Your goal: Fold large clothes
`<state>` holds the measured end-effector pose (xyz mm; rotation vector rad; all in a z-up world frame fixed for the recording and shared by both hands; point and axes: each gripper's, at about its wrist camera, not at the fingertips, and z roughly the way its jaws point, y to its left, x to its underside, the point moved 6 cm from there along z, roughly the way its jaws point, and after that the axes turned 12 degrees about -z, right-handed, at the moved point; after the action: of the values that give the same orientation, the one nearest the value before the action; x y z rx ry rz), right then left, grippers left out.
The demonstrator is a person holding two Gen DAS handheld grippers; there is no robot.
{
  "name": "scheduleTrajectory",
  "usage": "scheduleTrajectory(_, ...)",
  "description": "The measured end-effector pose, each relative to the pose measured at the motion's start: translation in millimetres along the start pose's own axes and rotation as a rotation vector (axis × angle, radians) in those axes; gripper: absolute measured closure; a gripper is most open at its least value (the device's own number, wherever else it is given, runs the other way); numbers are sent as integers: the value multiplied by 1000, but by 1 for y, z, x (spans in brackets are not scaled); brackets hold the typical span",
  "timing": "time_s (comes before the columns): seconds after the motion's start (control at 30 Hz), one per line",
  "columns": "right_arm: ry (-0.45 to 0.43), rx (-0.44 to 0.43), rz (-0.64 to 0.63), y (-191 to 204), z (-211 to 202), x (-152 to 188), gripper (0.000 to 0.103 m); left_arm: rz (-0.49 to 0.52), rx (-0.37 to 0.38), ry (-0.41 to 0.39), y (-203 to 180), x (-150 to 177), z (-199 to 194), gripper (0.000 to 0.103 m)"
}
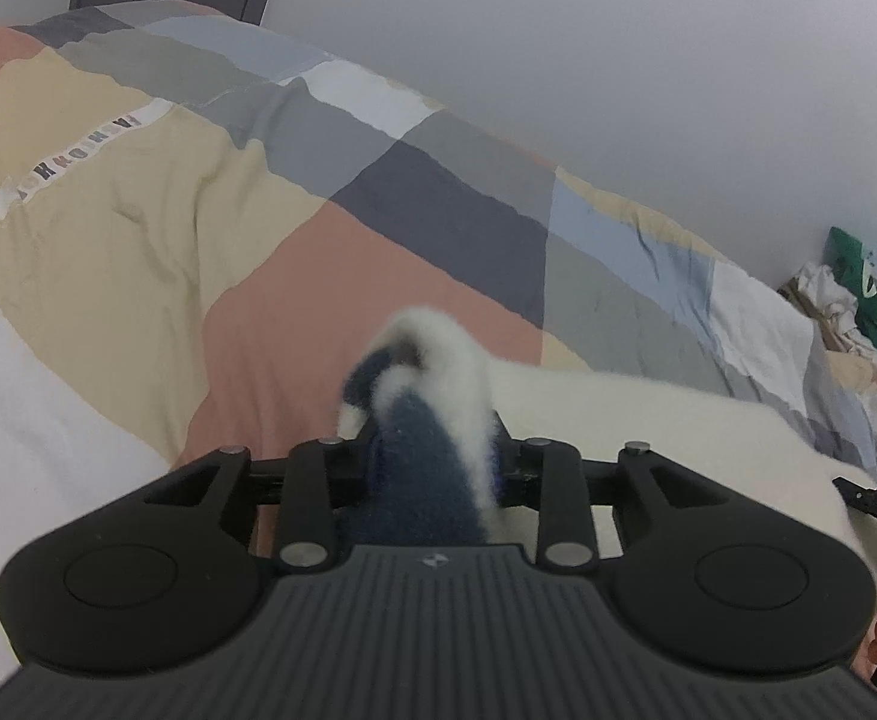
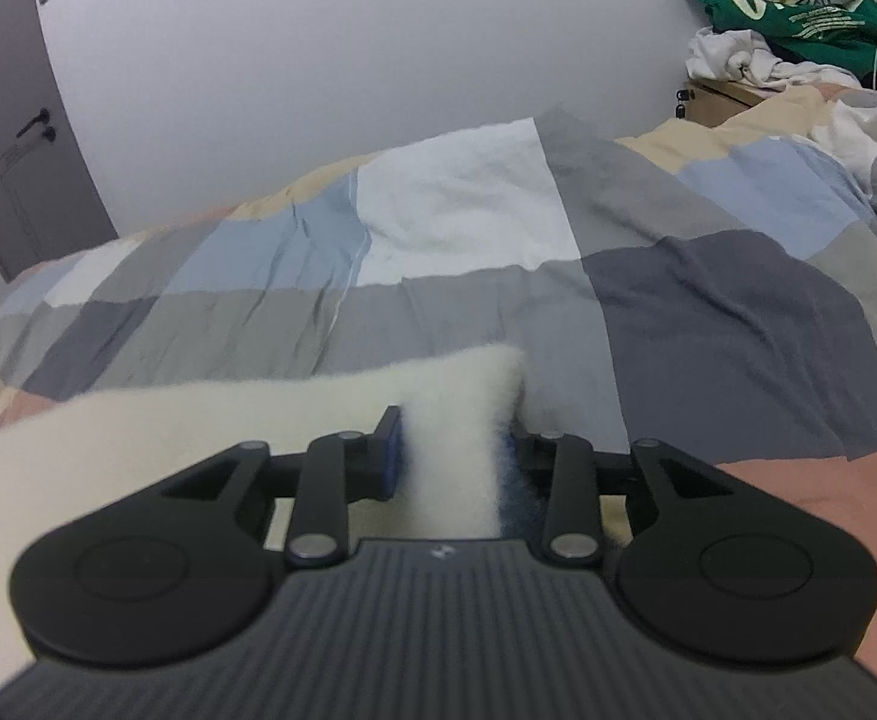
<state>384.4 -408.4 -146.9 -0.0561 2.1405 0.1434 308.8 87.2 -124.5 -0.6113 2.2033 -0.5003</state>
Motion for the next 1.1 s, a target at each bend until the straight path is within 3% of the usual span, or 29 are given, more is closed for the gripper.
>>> scheduleTrajectory(0.1,-8,10,7,3,-11,-5,64,-17,-10,-12,-1,-2,-12,41)
scheduleTrajectory(0.17,-27,21,25,2,-19,-10,53,-13,-3,-45,-6,-4,-27,30)
scheduleTrajectory(0.23,-67,27,34,2,-30,-16,30,9,27,-80,-13,-5,-45,23)
scheduleTrajectory(0.27,-101,36,21,4,-36,-19,28,8,47,-95,-18,-4,-56,22)
scheduleTrajectory(0.37,-163,42,-23,14,-51,-26,26,2,92,-103,-29,6,-79,20)
scheduleTrajectory(0.53,-173,-15,-39,35,-57,-28,26,-39,166,-3,-43,47,-99,18)
scheduleTrajectory(0.73,-150,-67,-110,69,-58,-23,26,-124,161,105,-48,86,-93,11)
scheduleTrajectory(0.87,-118,-112,-167,88,-57,-17,26,-156,93,200,-43,101,-82,11)
scheduleTrajectory(0.97,-95,-155,-150,96,-56,-13,26,-272,91,269,-22,106,-60,11)
scheduleTrajectory(1.1,-57,-190,-125,105,-49,-6,26,-595,200,330,13,101,-31,11)
